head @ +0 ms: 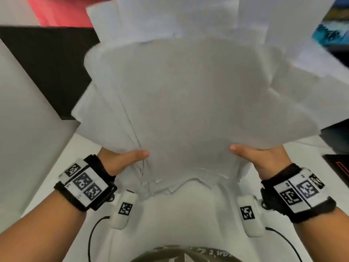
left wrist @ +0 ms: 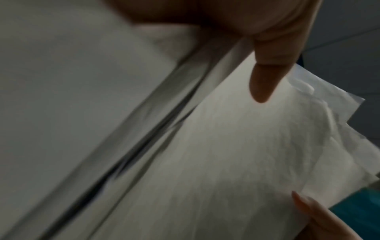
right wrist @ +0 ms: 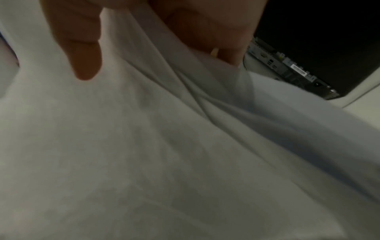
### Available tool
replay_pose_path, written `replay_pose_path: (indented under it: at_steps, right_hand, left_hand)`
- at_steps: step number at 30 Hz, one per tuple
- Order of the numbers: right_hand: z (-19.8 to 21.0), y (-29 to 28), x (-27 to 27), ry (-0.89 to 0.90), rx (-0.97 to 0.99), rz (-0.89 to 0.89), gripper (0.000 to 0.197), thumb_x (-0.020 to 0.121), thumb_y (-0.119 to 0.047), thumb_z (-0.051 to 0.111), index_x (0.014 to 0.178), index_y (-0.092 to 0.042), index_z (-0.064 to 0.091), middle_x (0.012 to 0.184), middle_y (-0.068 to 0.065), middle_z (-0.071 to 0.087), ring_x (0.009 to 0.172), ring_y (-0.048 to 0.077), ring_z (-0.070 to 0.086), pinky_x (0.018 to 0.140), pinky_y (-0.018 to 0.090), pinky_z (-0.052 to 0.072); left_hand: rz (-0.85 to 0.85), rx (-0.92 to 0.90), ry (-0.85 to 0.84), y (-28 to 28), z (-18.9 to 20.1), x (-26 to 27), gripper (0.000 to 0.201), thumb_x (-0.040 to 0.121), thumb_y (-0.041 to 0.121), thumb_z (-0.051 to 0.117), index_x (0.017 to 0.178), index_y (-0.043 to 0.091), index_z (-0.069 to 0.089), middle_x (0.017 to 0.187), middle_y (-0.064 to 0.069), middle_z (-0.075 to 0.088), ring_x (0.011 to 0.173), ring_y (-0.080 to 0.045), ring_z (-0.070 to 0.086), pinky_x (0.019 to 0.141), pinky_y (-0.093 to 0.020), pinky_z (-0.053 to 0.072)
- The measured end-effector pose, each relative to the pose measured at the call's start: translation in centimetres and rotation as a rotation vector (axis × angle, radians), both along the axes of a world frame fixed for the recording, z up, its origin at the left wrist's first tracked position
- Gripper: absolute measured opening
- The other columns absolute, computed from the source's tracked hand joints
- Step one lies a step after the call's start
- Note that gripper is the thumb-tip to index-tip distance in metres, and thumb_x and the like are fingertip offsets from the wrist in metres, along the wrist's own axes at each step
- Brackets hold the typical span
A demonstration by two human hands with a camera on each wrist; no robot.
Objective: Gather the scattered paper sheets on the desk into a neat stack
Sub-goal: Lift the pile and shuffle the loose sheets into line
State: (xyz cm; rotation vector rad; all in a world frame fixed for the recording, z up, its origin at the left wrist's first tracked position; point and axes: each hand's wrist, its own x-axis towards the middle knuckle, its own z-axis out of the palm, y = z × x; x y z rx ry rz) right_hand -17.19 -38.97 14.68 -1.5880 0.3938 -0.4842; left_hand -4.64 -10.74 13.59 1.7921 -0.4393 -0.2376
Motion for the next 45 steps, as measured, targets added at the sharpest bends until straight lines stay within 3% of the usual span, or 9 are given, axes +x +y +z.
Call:
replay_pose_path:
  at_steps: [3,7,16,24,27,34,37,41,45]
  right_hand:
    - [-1.9,0.7,2.3,0.027,0.011,-0.024,0.031,0.066,-0.001,0.079,0.09,-0.017,0.067,0.077,-0.007,0.074,0.076,0.007,0.071,0.074,0.024,0.055]
    - [-2.6,1.5,3.7,0.03,0.096,-0.049,0.02,0.071,-0.002,0.075,0.073,-0.019,0.066,0.063,-0.007,0.07,0.053,-0.003,0.066,0.058,0.019,0.054]
    - [-1.2,-0.1,1.7,-0.09,0.049,0.233,0.052,0.04,-0.026,0.085,0.088,-0.014,0.07,0.08,-0.006,0.077,0.08,0.011,0.073,0.066,0.018,0.056]
    - [-2.7,1.9,4.6,-0.017,0.071,0.03,0.028,0.069,0.005,0.074,0.073,-0.021,0.066,0.059,-0.013,0.072,0.064,0.008,0.068,0.061,0.02,0.057]
    - [-2.2,1.8,3.8,-0.056,0.056,-0.014,0.028,0.069,0.005,0.074,0.072,-0.022,0.066,0.059,-0.017,0.071,0.063,0.004,0.068,0.061,0.017,0.055]
    - [-1.3,0.7,0.8,-0.116,-0.014,0.22,0.052,0.023,-0.02,0.091,0.073,-0.028,0.076,0.072,-0.014,0.075,0.071,-0.001,0.071,0.061,0.011,0.054]
    - [-3.1,0.8,1.5,-0.004,0.009,0.243,0.057,0.032,-0.042,0.092,0.083,-0.026,0.075,0.087,0.001,0.076,0.083,0.017,0.072,0.074,0.03,0.058]
    - [-3.9,1.5,3.3,0.058,0.019,-0.026,0.023,0.072,-0.005,0.076,0.076,-0.023,0.063,0.076,-0.003,0.069,0.078,0.019,0.064,0.092,0.045,0.05]
    - [-2.9,1.9,2.9,0.003,0.038,-0.114,0.023,0.074,-0.002,0.073,0.07,-0.023,0.064,0.058,-0.01,0.069,0.067,0.01,0.066,0.08,0.035,0.054]
  left_hand:
    - [0.133,0.018,-0.024,-1.4,-1.2,0.0,0.057,0.065,0.021,0.079,0.115,0.0,0.06,0.1,0.001,0.065,0.095,-0.014,0.06,0.072,-0.013,0.049]
    - [0.263,-0.064,0.046,-2.2,-1.7,0.6,0.034,0.087,-0.002,0.06,0.121,-0.001,0.056,0.102,-0.002,0.058,0.102,-0.019,0.054,0.086,-0.025,0.04]
    - [0.062,-0.193,-0.035,2.5,-1.1,0.8,0.08,0.032,0.061,0.086,0.097,0.021,0.063,0.088,0.017,0.075,0.086,0.004,0.069,0.072,-0.012,0.054]
    - [0.278,-0.078,-0.001,-2.2,-1.5,3.4,0.031,0.086,0.002,0.062,0.117,0.002,0.06,0.101,-0.005,0.065,0.101,-0.023,0.062,0.08,-0.023,0.051]
    - [0.253,-0.16,-0.038,-1.9,-0.6,2.5,0.023,0.087,0.002,0.061,0.108,0.01,0.063,0.085,0.012,0.068,0.085,-0.002,0.067,0.072,-0.01,0.051]
    - [-0.027,-0.335,-0.129,1.1,-0.1,0.9,0.058,0.045,0.057,0.084,0.095,0.031,0.07,0.091,0.022,0.074,0.09,0.006,0.068,0.075,-0.009,0.053]
    - [0.002,-0.232,-0.085,0.0,-1.7,1.6,0.064,0.042,0.041,0.091,0.096,0.018,0.066,0.082,0.012,0.075,0.083,0.0,0.069,0.069,-0.009,0.053]
    - [0.14,-0.166,-0.059,-1.4,-2.4,2.5,0.031,0.073,0.006,0.077,0.097,0.02,0.064,0.084,0.017,0.065,0.085,-0.007,0.062,0.065,-0.001,0.049]
    - [0.083,-0.175,-0.168,-1.3,-1.2,1.6,0.037,0.079,-0.001,0.071,0.097,0.031,0.061,0.082,0.023,0.07,0.089,0.008,0.065,0.072,-0.002,0.049]
